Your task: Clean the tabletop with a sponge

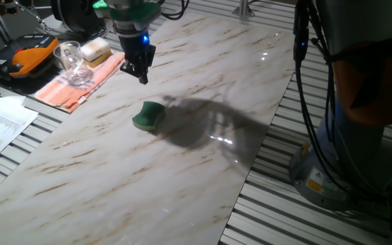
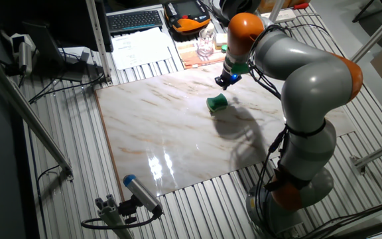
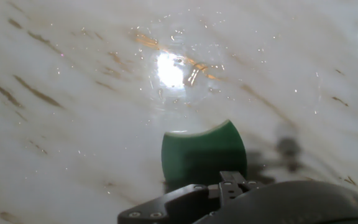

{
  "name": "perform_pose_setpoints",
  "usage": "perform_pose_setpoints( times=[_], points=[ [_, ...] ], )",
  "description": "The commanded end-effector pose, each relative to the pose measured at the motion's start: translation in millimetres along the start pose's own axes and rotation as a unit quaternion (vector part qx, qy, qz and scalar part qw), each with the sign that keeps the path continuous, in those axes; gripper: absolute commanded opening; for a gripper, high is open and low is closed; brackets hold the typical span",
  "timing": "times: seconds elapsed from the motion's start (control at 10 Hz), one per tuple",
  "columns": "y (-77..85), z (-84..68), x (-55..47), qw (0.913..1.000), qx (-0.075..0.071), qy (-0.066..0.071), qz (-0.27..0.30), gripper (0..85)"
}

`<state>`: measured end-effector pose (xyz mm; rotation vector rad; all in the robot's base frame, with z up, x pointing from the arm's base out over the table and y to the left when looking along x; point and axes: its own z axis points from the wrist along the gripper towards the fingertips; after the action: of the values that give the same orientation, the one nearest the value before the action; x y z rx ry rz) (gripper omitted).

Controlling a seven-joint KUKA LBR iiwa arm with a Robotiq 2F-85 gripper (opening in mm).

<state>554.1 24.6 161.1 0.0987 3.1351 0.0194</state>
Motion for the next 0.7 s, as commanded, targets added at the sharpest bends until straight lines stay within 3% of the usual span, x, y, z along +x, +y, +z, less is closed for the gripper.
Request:
perform_pose_setpoints(
  times=[0.0,0.1,0.3,0.5,0.6],
  points=[
    [0.3,2.4,-0.5,1.0000,-0.001,0.000,-0.001,0.0],
    [2.1,8.9,-1.0,1.0000,0.006,-0.003,-0.005,0.0],
    [4.5,14.7,0.5,1.0000,0.003,-0.003,-0.008,0.0],
    [11.4,17.0,4.3,0.9996,0.028,-0.001,-0.008,0.0],
    [14.2,19.2,5.0,0.9995,0.032,-0.003,-0.004,0.0]
  ],
)
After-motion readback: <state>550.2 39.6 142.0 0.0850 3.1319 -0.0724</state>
